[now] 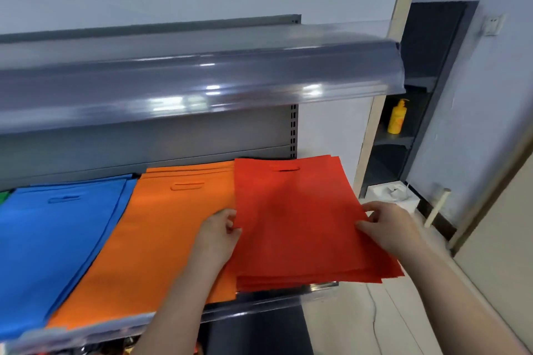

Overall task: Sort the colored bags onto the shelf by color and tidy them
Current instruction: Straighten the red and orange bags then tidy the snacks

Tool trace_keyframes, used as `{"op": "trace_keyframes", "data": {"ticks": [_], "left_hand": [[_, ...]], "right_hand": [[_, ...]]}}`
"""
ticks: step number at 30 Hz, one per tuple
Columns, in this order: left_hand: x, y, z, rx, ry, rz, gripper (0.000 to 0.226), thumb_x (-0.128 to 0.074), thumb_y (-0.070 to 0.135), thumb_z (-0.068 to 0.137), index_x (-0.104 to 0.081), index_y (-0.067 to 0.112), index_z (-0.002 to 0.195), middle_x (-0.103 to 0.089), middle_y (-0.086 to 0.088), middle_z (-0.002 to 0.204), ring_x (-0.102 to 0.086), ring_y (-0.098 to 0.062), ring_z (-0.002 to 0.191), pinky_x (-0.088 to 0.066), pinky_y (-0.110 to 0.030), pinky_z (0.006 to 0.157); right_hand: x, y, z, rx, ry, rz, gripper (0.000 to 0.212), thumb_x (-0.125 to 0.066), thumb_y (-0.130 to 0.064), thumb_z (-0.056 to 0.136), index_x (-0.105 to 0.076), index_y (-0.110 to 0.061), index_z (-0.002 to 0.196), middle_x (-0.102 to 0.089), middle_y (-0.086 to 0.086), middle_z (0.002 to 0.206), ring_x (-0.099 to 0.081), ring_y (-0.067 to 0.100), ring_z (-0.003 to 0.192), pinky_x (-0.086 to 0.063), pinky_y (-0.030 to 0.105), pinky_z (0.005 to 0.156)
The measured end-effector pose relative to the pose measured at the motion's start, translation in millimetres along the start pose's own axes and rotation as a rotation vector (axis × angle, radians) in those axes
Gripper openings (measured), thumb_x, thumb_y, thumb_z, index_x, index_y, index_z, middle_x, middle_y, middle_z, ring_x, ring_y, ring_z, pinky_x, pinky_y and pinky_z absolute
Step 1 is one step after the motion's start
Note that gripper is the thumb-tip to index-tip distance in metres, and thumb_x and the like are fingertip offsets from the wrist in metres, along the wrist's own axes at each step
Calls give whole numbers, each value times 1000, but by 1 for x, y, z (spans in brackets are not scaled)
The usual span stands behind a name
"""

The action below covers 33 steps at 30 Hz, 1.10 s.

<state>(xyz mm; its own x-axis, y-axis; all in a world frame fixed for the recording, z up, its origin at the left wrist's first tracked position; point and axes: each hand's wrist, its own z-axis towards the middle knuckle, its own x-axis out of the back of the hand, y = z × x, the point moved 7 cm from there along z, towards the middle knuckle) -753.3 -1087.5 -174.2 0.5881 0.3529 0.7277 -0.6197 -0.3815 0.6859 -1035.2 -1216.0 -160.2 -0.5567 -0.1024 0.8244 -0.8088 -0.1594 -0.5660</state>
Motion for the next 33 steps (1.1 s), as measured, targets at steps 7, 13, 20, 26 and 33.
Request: {"op": "trace_keyframes", "data": {"ticks": [7,13,20,26,33], "left_hand": [[-1,21,-20,51,107,208,35,-60,23,90,-55,13,124,-63,-7,112,-59,-25,105,-45,-28,82],[49,11,-67,114,356,435,45,-55,29,92,-48,19,135,-59,-3,123,-57,-23,109,-45,-32,83],[150,-45,-147,328,532,730,50,-50,34,94,-41,20,141,-52,-3,135,-47,-26,124,-37,-39,97],[248,-119,-236,558,604,896,46,-46,31,93,-43,21,138,-52,-1,132,-47,-25,122,-36,-37,97],[342,-199,-331,717,585,1046,45,-45,35,94,-41,21,137,-48,1,135,-44,-23,124,-34,-34,97]], "right_hand": [[1,-6,16,157,-46,-350,41,-53,-39,92,-44,-16,125,-56,4,123,-57,24,111,-47,36,85],[-17,-106,-9,650,-23,-377,35,-45,-33,94,-47,-20,127,-58,0,119,-60,24,105,-48,32,77],[-65,-256,-109,1205,-37,-261,32,-37,-33,98,-48,-21,125,-57,-3,120,-57,19,106,-41,28,68],[-132,-379,-234,1521,-155,-178,31,-42,-26,96,-43,-15,125,-49,2,120,-45,24,117,-41,35,87],[-199,-490,-379,1760,-203,-172,36,-43,-25,95,-41,-15,130,-49,5,127,-43,25,120,-37,38,94]]}}
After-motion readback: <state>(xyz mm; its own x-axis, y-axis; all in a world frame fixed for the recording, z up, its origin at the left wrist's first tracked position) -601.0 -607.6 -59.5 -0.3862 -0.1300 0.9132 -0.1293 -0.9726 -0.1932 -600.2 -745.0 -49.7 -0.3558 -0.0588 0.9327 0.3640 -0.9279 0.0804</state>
